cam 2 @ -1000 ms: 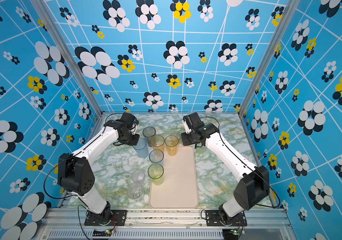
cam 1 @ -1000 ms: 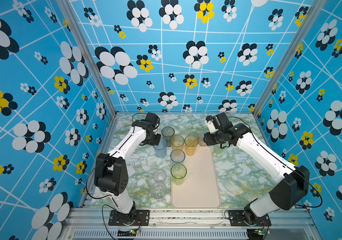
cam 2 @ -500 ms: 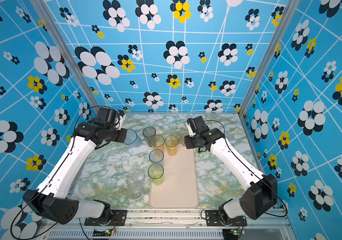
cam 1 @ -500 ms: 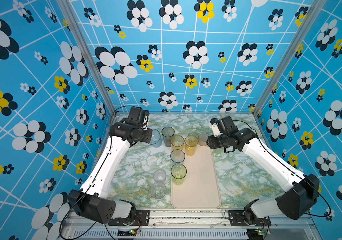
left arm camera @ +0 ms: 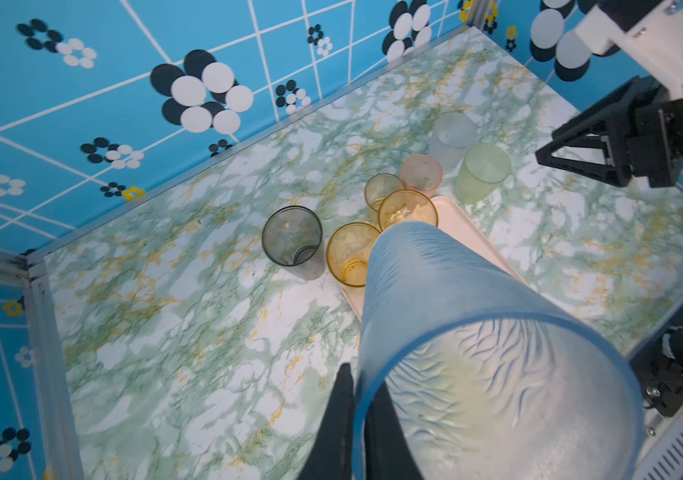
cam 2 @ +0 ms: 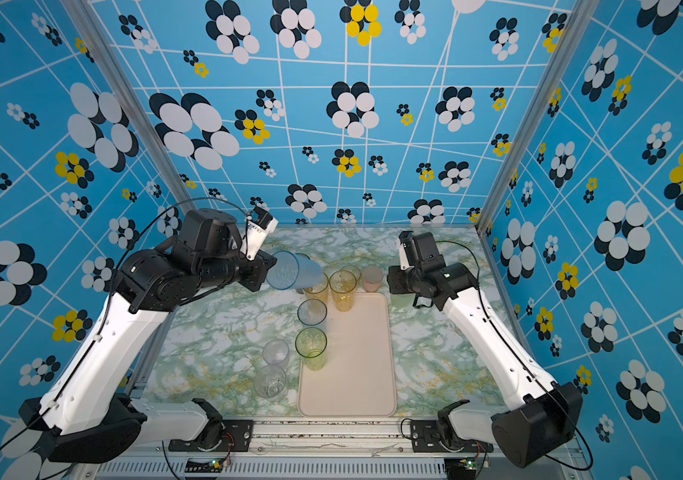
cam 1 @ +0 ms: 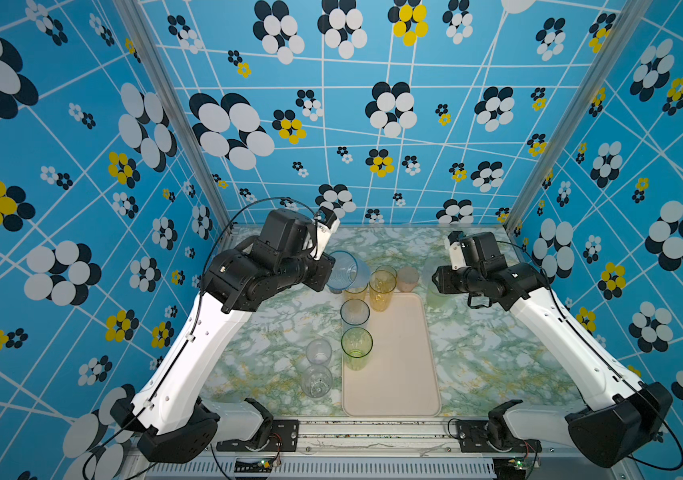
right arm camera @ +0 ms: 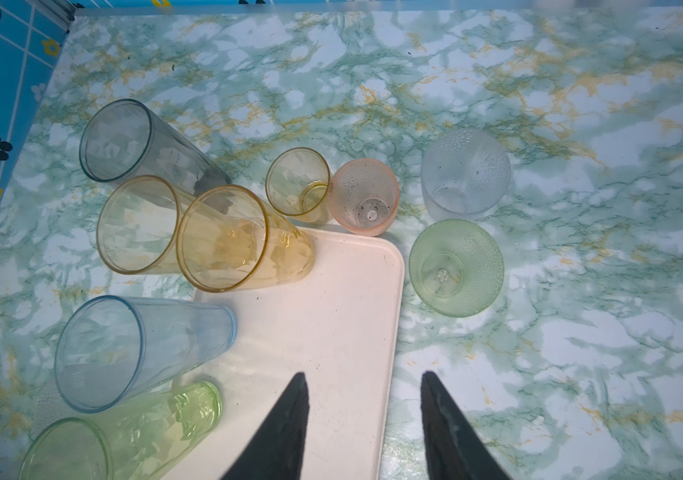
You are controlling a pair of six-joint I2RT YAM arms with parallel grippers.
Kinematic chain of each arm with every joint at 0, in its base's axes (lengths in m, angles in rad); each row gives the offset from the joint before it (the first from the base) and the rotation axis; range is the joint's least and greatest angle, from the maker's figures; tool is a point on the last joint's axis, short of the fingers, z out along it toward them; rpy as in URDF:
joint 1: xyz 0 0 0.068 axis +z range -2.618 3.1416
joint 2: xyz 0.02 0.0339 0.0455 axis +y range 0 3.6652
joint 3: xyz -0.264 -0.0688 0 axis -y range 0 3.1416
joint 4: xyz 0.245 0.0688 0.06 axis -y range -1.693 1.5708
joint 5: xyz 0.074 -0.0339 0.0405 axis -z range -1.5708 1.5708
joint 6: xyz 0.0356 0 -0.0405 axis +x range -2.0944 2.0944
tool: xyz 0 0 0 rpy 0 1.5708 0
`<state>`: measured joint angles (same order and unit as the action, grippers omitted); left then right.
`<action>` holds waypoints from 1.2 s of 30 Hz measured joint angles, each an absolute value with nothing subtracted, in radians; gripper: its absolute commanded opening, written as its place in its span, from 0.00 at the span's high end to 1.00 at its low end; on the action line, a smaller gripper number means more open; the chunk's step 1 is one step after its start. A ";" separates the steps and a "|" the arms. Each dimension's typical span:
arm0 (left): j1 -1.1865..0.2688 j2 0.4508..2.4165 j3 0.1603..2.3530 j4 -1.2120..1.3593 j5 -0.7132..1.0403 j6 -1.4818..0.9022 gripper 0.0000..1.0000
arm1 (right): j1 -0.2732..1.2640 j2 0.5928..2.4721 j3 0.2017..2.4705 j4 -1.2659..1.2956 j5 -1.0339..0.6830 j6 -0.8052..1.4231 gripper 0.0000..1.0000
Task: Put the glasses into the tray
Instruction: 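Lift the tall blue glass with the left gripper and carry it over the tray, then lower the tall blue glass onto the tray and open the left gripper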
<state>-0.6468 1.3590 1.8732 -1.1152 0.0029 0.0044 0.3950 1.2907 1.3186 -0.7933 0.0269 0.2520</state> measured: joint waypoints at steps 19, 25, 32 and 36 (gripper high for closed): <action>-0.827 1.816 2.076 -1.273 0.014 0.093 1.00 | 0.378 1.276 1.293 -0.799 0.024 0.260 0.53; -0.824 1.902 2.093 -1.283 0.017 0.110 1.00 | 0.366 1.284 1.276 -0.799 0.016 0.259 0.53; -0.801 1.969 2.096 -1.279 0.030 0.123 1.00 | 0.361 1.295 1.274 -0.796 0.008 0.259 0.53; -0.792 1.987 2.096 -1.279 0.030 0.125 1.00 | 0.359 1.301 1.272 -0.795 0.000 0.259 0.53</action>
